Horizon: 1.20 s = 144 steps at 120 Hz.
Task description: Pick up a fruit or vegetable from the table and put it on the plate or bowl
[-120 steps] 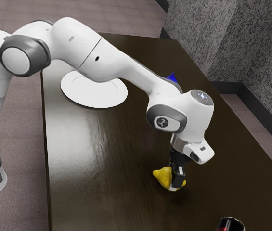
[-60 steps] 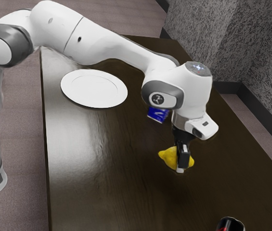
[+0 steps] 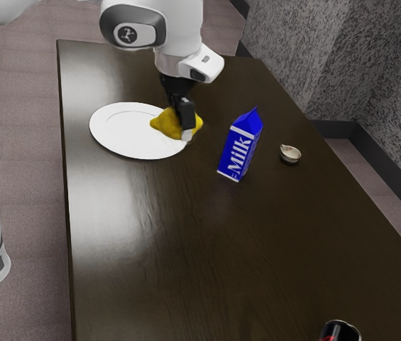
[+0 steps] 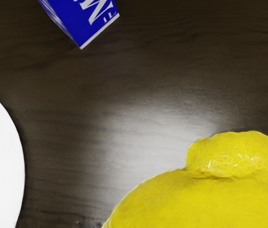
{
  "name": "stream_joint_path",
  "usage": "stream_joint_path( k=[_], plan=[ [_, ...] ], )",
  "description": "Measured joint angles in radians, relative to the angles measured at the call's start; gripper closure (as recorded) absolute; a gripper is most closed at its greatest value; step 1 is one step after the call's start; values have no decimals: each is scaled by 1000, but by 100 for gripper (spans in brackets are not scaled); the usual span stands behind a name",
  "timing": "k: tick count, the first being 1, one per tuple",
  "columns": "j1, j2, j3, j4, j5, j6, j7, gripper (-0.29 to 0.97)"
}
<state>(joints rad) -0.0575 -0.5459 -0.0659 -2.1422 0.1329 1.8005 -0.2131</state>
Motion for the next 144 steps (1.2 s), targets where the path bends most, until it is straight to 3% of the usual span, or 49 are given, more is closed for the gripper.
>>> stream_joint_path(
  k=[10,24,71,86,100,144],
  plan=[
    [94,-33,23,-40,0,-29,-2,73],
    [166,-53,126,-52,23,-63,-2,73],
    [180,-20,536,21,176,-73,15,73],
    [171,26,591,69,194,-59,27,73],
    [97,84,648,110,194,-38,38,72],
    [20,248,654,180,123,25,55,73]
  ],
)
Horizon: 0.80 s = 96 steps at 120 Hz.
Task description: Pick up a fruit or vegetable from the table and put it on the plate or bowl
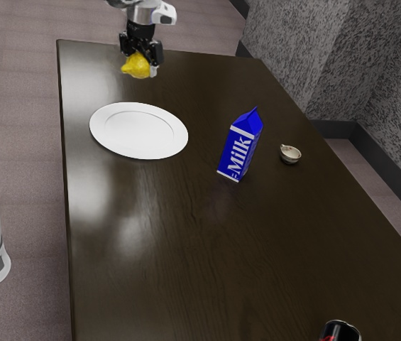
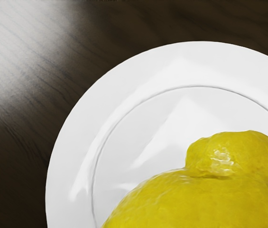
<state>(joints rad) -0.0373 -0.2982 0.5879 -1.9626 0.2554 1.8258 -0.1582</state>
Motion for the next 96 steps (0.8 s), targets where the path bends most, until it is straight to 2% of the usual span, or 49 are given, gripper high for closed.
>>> stream_joint_path(
  k=[36,69,81,96],
  plan=[
    [-31,59,-6,19,-35,35,1,73],
    [-50,70,-5,33,-99,48,22,19],
    [-50,72,-5,34,-121,52,37,10],
    [-50,78,-6,34,-133,56,52,4]
  ],
)
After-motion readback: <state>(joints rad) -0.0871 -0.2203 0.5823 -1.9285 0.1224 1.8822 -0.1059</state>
